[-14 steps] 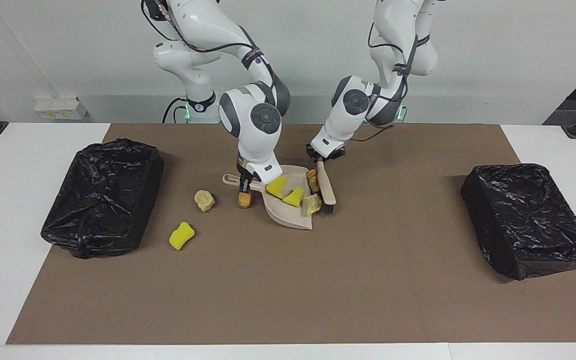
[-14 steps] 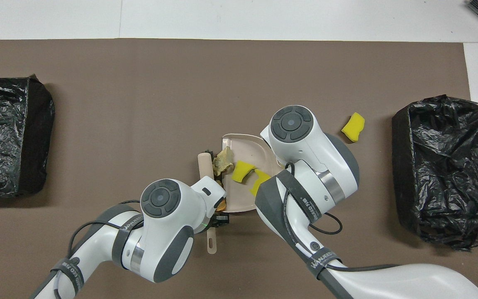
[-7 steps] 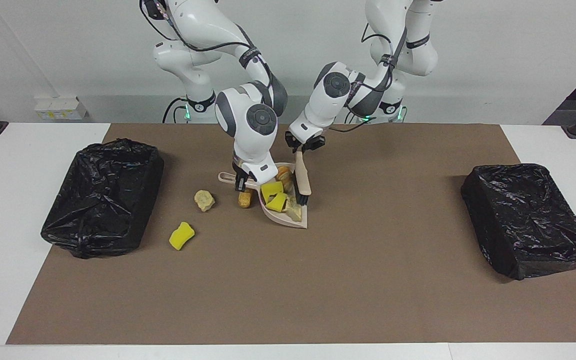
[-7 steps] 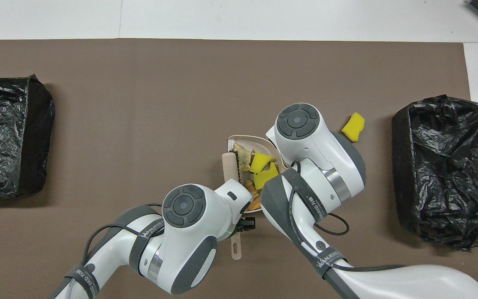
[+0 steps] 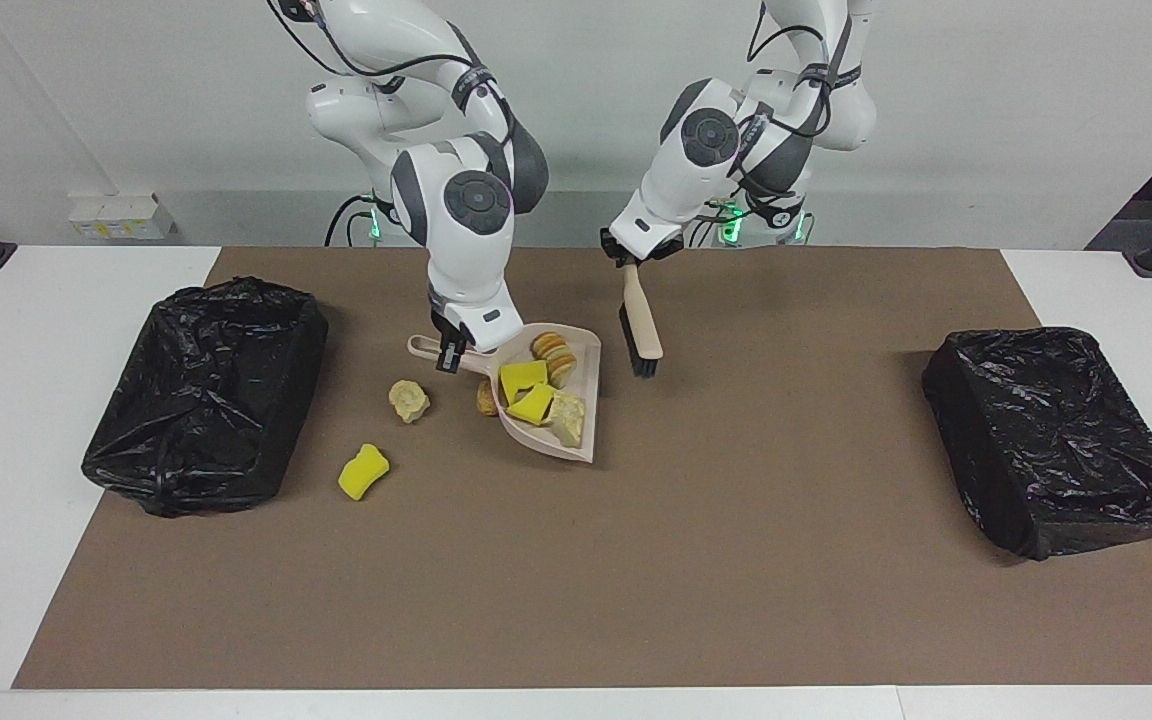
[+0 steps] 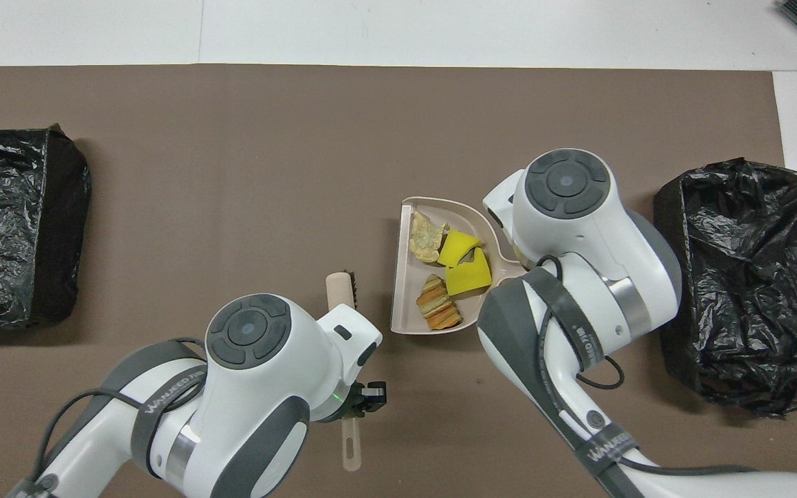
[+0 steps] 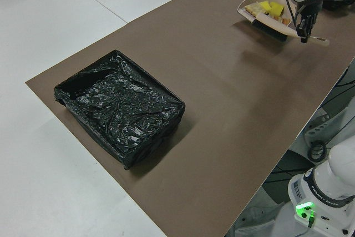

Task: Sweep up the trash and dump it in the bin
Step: 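Carry the dustpan to the nearer bin and tip it with the right gripper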

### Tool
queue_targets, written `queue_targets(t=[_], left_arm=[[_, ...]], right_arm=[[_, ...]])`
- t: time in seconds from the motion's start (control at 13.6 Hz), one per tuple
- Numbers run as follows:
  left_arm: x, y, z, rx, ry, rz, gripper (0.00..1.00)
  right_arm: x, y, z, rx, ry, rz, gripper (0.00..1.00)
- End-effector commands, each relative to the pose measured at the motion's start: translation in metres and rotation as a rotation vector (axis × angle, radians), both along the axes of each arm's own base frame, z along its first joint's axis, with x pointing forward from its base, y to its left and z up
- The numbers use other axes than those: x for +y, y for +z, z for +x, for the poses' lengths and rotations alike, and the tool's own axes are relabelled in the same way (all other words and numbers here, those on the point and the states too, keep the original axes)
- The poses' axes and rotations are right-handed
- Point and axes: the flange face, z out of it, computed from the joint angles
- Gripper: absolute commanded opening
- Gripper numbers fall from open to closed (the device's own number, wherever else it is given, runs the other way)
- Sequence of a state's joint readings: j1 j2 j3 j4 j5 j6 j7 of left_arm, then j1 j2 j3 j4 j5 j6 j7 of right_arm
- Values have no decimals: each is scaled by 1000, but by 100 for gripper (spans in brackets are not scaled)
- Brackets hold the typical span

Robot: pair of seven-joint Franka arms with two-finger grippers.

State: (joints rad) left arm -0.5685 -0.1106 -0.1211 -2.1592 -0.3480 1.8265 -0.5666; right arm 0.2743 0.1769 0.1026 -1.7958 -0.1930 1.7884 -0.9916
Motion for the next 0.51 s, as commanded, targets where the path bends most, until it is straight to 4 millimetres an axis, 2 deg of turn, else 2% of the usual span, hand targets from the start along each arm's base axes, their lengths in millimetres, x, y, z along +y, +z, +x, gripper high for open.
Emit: queue_targets(t=[0.0, 0.22, 0.37, 0.44], left_arm=[[26, 4, -5, 2, -17, 73, 0], [41, -9, -20, 6, -46, 74, 0], [36, -24, -36, 13, -68, 90, 0], [22, -31, -54, 6, -105, 92, 0]], right_arm=[[-43, 27, 9, -28, 51, 25, 0], [-117, 50, 30, -13, 136, 55, 0], [-174, 59, 32, 9, 84, 81, 0], [-210, 66, 34, 17, 83, 87, 0]])
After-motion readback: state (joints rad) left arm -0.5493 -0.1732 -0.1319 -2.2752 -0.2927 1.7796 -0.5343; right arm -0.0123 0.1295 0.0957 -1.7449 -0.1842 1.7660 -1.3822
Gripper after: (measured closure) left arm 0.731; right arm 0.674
